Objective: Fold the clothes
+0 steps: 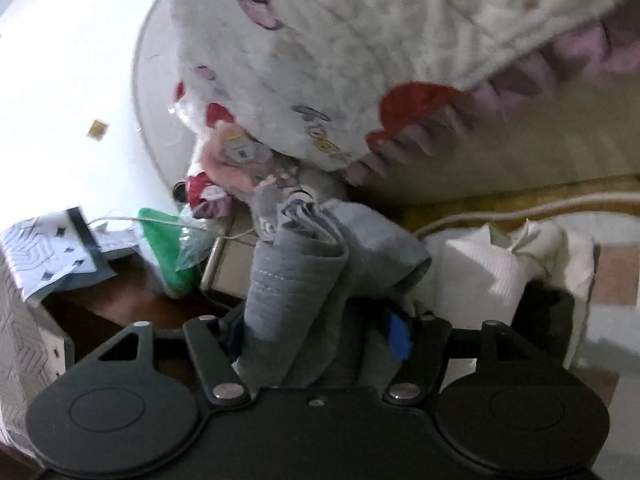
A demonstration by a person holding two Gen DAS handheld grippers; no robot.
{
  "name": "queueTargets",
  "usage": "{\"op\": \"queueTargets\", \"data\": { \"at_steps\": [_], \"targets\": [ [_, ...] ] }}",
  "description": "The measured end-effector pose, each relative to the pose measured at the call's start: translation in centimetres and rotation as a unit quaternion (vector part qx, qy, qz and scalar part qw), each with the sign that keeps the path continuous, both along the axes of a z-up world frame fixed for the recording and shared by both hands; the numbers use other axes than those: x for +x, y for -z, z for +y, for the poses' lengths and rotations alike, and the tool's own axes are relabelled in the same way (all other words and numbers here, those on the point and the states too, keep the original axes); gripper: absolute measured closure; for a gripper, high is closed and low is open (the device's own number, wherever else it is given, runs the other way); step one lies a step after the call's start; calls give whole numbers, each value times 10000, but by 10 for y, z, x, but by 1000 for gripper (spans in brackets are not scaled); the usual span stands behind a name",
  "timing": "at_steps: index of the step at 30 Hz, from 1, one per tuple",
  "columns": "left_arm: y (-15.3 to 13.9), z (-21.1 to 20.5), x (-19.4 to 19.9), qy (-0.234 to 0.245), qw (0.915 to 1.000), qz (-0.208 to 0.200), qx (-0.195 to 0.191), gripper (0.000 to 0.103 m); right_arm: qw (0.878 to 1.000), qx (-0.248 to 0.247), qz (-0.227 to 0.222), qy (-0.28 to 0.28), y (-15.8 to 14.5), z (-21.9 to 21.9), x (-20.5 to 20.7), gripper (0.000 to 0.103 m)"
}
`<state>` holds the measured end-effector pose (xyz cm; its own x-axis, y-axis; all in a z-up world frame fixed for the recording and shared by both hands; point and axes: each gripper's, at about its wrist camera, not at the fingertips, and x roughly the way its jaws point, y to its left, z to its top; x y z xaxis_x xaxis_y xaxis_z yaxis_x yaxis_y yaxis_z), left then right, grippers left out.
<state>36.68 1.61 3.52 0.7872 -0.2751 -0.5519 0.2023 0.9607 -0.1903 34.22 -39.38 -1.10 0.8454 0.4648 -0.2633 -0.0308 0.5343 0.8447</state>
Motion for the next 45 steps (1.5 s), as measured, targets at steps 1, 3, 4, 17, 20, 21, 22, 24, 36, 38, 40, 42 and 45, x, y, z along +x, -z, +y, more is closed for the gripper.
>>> {"op": "queueTargets", "data": {
  "at_steps": [1,3,4,17,20,21,22,24,36,38,40,42,45],
  "targets": [
    [0,-1,-1,4,10000,-28,41,68,9987,-499,-126,-58,-6,4,3,24],
    [1,0,-2,6,10000,-87,27,68,9901,-1376,-223,-148,-12,11,12,16],
    [1,0,-2,-10,9999,-111,-16,68,9889,-1461,-206,-143,-11,10,17,14],
    [2,-12,-9,207,9989,-346,231,67,9937,-404,-1007,274,-20,-11,-27,78],
    [-6,-15,-21,159,9971,-614,413,63,9788,-1917,-636,339,-17,8,-7,62],
    [-9,-14,-27,128,9963,-723,444,63,9765,-2025,-672,291,-18,6,-4,59],
    [-13,-14,-32,97,9954,-831,476,62,9749,-2090,-727,242,-19,4,-2,57],
    [-21,-14,-44,35,9930,-1047,538,62,9787,-1925,-686,212,-25,-5,-6,56],
    [-24,-43,-77,840,9849,-1251,850,63,8861,-3726,-2752,-195,-44,23,-90,44],
    [-10,-49,-65,576,9901,-996,806,60,8728,-4073,-2660,-403,-29,36,-78,45],
    [2,-49,-57,361,9939,-861,585,59,8749,-4164,-2439,-420,-15,41,-62,52],
    [2,-50,-55,355,9939,-858,600,58,8972,-3905,-2054,-168,-3,33,-43,64],
    [3,-50,-49,346,9947,-795,561,58,9027,-3896,-1824,89,1,28,-34,77]
  ]
}}
